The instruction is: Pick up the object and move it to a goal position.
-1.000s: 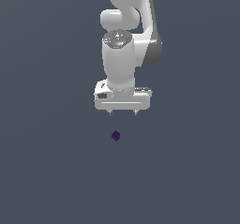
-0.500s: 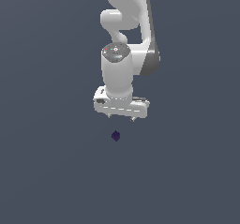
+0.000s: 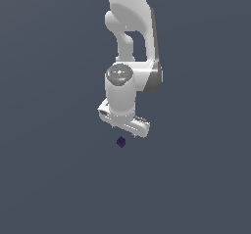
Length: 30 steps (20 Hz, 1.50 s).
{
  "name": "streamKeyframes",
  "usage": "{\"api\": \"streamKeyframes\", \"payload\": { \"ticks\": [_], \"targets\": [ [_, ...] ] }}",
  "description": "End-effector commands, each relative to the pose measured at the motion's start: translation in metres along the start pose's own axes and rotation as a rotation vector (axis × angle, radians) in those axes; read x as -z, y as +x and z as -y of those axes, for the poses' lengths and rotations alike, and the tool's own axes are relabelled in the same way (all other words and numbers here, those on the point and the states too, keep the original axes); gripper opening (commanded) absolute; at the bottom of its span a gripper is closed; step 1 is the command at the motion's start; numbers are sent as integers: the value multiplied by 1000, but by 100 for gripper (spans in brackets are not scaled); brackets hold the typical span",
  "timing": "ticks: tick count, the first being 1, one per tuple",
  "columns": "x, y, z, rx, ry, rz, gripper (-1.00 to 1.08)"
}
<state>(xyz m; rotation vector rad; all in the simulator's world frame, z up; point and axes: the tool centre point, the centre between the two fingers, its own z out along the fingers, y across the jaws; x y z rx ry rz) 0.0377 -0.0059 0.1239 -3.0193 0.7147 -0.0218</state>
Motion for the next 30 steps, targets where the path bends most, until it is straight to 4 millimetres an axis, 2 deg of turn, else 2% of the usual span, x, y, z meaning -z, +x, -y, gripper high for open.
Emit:
{"api": "streamKeyframes", "payload": {
  "ticks": [1,11,23,30],
  "targets": [
    [-12,3,-2,-69,-9,1,100],
    [-44,11,-10,-252,-34,0,100],
    [-55,12,-11,-292,-41,-1,100],
    [-88,11,-13,-295,-41,-1,100]
  ]
}}
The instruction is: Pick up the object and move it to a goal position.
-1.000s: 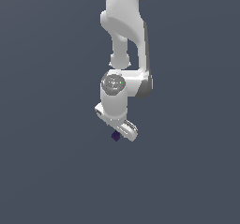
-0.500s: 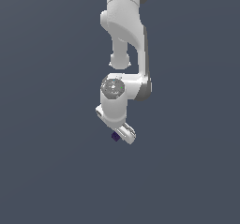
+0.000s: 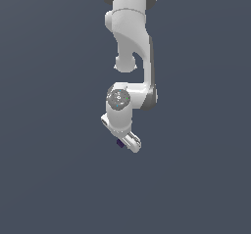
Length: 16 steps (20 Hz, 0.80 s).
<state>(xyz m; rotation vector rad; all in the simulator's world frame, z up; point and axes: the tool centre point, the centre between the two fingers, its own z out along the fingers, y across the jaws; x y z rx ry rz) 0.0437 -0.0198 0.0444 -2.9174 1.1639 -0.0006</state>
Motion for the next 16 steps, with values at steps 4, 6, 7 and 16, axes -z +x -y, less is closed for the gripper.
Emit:
{"api": "streamKeyframes", "payload": {
  "ticks": [4,6,7,16],
  "targets": [
    [-21,0,0,-2,-1,0,100],
    [-22,1,0,-2,-1,0,100],
    [-22,1,0,-2,-1,0,100],
    [-22,1,0,-2,-1,0,-100]
  ]
}}
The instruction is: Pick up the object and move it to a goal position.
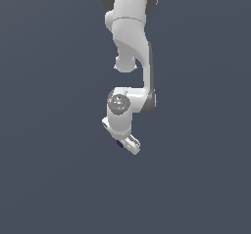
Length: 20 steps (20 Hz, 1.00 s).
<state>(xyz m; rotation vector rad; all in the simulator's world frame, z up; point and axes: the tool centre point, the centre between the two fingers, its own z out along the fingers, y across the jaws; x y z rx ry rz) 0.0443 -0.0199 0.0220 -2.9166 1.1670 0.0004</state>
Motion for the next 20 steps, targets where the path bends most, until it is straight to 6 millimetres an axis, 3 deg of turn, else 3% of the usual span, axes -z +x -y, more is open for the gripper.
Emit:
{"api": "streamKeyframes", "payload": {
  "ticks": [1,9,20],
  "targets": [
    [0,0,0,0,0,0,-100],
    [4,-1,-9,0,0,0,-100],
    [23,-7,-47,0,0,0,-100]
  ]
}}
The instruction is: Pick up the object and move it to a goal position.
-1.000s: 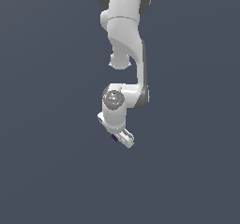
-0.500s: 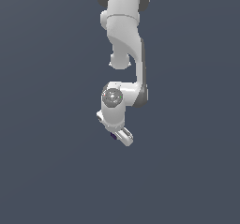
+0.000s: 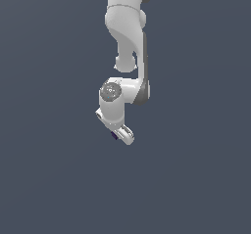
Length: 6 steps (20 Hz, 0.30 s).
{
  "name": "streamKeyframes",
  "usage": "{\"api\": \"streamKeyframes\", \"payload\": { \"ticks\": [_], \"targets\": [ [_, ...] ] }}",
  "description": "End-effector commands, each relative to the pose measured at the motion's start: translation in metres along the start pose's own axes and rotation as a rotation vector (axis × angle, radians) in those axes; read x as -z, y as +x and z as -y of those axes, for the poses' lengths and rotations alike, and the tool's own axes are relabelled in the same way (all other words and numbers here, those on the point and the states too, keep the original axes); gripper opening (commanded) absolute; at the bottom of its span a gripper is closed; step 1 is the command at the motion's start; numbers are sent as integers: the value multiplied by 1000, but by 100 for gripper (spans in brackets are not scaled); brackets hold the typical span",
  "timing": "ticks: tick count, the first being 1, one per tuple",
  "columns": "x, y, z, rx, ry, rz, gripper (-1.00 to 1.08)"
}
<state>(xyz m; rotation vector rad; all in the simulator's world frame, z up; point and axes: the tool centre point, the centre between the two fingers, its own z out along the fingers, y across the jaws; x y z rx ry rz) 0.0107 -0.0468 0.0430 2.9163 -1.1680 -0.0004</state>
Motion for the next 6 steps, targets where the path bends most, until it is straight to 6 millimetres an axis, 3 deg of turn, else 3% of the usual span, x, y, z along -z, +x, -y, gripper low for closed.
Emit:
{"api": "streamKeyframes", "payload": {
  "ticks": [1,6],
  "targets": [
    [4,-1,-7,0,0,0,-100],
    [7,-1,-12,0,0,0,-100]
  ]
}}
